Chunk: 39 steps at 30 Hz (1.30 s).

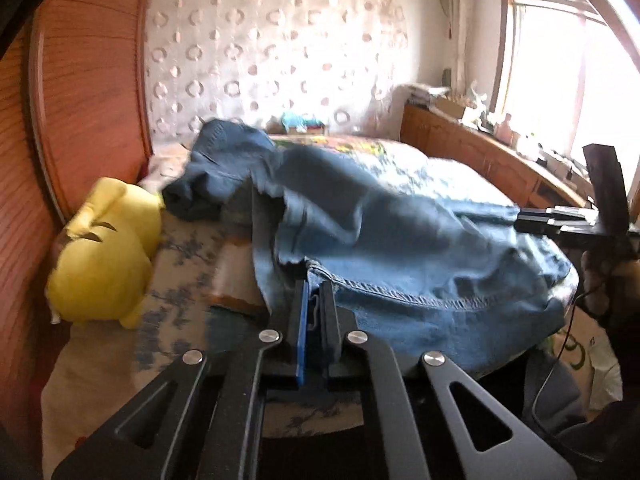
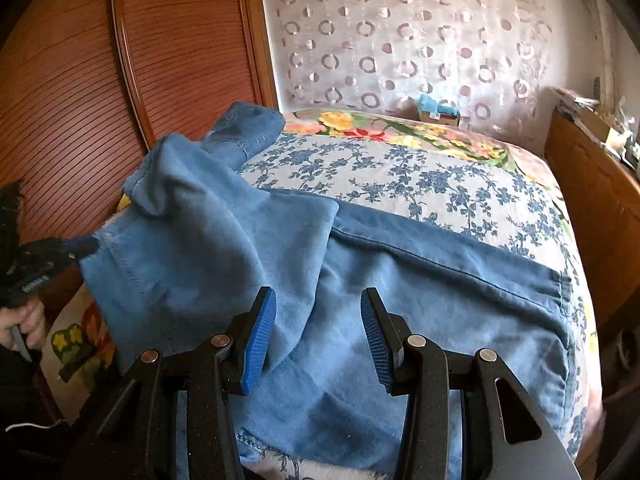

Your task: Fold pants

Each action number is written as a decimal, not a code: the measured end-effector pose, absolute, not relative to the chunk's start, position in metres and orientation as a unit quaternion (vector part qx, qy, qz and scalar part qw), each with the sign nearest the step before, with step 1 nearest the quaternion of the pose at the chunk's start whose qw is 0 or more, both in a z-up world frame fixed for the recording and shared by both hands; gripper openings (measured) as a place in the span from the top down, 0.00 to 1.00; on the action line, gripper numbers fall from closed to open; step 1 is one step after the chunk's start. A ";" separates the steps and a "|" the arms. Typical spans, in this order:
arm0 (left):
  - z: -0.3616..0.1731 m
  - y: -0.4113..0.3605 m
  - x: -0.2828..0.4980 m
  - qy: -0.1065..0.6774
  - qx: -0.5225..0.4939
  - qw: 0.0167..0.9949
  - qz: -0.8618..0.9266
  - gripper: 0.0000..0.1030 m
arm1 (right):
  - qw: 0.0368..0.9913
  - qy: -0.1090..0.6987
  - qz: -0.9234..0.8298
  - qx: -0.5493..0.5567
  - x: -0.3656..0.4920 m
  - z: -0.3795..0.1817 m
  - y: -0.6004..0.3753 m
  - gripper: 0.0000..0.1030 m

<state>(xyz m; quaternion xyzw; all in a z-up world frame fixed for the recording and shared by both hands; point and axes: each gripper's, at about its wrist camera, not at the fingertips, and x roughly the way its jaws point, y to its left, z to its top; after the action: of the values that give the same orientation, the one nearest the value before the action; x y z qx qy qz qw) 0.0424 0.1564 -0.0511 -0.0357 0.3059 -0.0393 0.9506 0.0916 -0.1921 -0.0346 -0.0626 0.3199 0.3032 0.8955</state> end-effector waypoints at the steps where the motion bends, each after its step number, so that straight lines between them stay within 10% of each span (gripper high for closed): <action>1: -0.047 0.161 0.037 0.302 -0.040 0.952 -0.037 0.95 | 0.896 0.317 0.305 -0.062 0.090 -0.034 -0.193 0.55; 12: -0.067 0.177 0.030 0.336 -0.052 0.940 -0.014 0.89 | 0.890 0.321 0.316 -0.064 0.087 -0.053 -0.181 0.55; 22: -0.069 0.167 0.045 0.332 -0.054 0.941 -0.028 0.37 | 0.886 0.328 0.322 -0.056 0.119 -0.055 -0.177 0.56; 39: -0.075 0.151 0.067 0.336 -0.047 0.940 -0.025 0.31 | 0.850 0.407 0.330 -0.045 0.232 -0.078 -0.125 0.69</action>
<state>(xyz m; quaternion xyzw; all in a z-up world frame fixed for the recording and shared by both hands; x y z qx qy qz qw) 0.0668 0.1514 -0.0747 -0.0474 0.3356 -0.0248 0.9405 0.2315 -0.1254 -0.0781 -0.0451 0.4070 0.3302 0.8504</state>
